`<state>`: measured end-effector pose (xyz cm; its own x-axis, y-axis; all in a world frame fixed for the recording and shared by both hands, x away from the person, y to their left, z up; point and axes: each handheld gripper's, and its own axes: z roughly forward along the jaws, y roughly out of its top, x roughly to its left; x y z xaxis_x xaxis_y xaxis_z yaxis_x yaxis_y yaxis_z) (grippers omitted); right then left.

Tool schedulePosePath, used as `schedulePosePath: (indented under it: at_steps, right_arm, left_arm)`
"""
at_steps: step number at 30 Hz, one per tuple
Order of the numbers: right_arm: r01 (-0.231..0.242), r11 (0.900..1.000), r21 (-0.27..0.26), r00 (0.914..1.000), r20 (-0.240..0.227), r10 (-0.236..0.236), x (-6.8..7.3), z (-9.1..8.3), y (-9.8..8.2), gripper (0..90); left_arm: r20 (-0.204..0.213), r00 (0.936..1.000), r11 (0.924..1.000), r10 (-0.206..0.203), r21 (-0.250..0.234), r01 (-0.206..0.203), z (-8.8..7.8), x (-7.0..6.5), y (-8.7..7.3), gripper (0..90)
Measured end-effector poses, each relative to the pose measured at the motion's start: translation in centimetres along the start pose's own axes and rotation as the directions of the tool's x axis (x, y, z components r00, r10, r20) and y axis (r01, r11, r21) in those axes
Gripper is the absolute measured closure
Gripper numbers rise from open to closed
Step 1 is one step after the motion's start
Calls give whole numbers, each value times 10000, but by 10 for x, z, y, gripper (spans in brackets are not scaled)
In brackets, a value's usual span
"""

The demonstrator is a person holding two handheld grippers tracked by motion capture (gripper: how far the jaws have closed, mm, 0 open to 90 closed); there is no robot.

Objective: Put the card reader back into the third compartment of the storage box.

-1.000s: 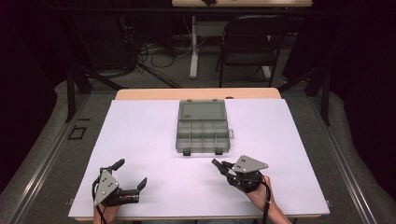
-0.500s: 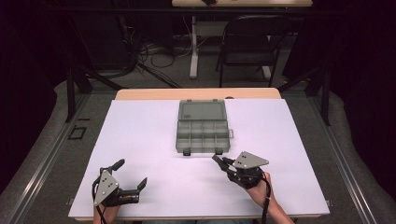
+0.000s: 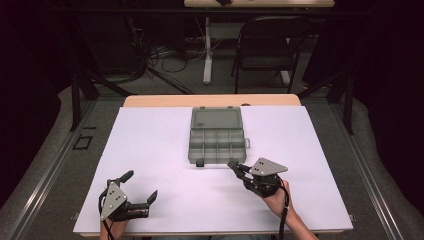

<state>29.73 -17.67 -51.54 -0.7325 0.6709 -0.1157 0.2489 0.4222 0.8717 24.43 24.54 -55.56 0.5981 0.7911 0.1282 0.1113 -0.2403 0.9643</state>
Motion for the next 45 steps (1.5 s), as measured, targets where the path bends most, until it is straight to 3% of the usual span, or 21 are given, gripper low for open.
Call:
schedulePosePath:
  at_steps: [14, 45]
  right_arm:
    - [65, 9994, -341, 9999, 144, -60, -7, 4, 15, 735]
    - [-57, 9993, -357, 9990, 430, 73, -26, 20, 31, 734]
  left_arm:
    - [-34, 10000, 10000, -46, 36, 46, 0, 0, 0, 2]
    - [-165, 9998, 10000, -57, -38, 57, -1, 1, 0, 2]
